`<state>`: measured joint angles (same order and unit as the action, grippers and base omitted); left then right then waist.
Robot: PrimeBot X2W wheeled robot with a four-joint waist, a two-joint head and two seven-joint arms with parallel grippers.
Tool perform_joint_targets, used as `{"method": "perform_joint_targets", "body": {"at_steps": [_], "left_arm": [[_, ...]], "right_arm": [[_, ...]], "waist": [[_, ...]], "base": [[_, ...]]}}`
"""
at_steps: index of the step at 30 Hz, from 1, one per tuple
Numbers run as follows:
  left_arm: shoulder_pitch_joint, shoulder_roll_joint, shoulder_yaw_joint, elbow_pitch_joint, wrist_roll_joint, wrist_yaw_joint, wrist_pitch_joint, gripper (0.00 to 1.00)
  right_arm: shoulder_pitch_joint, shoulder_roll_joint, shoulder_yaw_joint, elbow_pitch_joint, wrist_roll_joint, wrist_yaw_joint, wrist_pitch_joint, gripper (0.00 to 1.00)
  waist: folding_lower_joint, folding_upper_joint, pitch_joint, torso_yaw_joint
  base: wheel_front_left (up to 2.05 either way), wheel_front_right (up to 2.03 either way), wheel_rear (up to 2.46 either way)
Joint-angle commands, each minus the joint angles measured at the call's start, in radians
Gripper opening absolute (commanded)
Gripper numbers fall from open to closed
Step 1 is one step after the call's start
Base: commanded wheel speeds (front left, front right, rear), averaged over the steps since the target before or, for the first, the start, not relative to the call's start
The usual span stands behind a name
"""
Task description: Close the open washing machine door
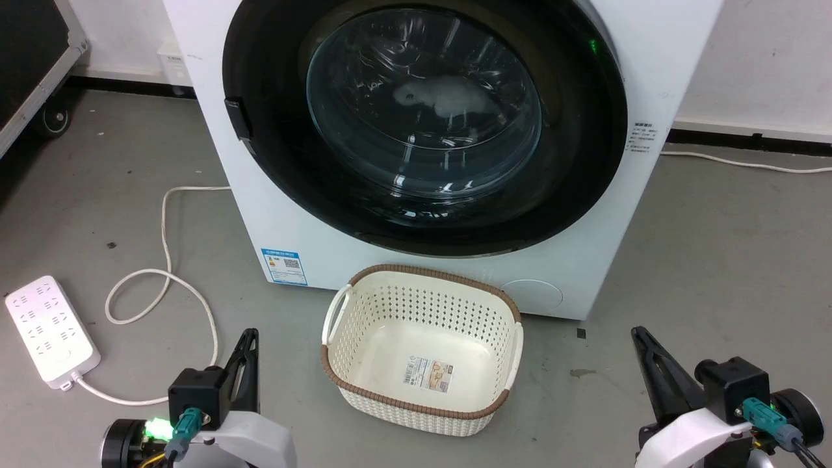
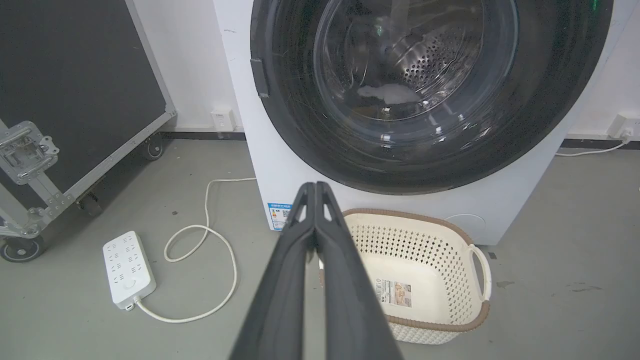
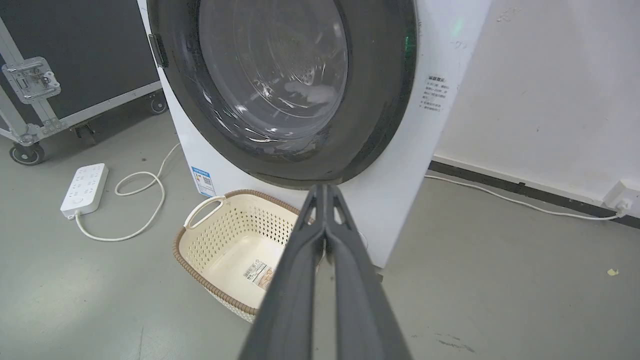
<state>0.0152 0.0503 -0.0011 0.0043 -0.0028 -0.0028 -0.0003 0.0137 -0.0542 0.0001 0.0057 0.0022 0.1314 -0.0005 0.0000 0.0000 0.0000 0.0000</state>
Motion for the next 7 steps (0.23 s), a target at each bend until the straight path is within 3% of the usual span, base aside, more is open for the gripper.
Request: {"method": "perform_joint_targets", "body": {"at_steps": [1,7], "left_arm": [[-0.015,0.000,0.001,-0.004,0.003,0.003,0.000,0.00],[-0.015,0.000,0.001,-0.004,0.003,0.003,0.000,0.00]], "right_arm": [[-0.014,0.004,0.000,-0.006,-0.002,-0.001,0.000,0.00],[-0.014,0.004,0.000,-0.006,-0.002,-0.001,0.000,0.00]], "waist": [[0.0000,0.0000,0.000,0.000],[0.0000,0.0000,0.000,0.000]], "base": [[0.00,0.00,0.00],[0.00,0.00,0.00]]}}
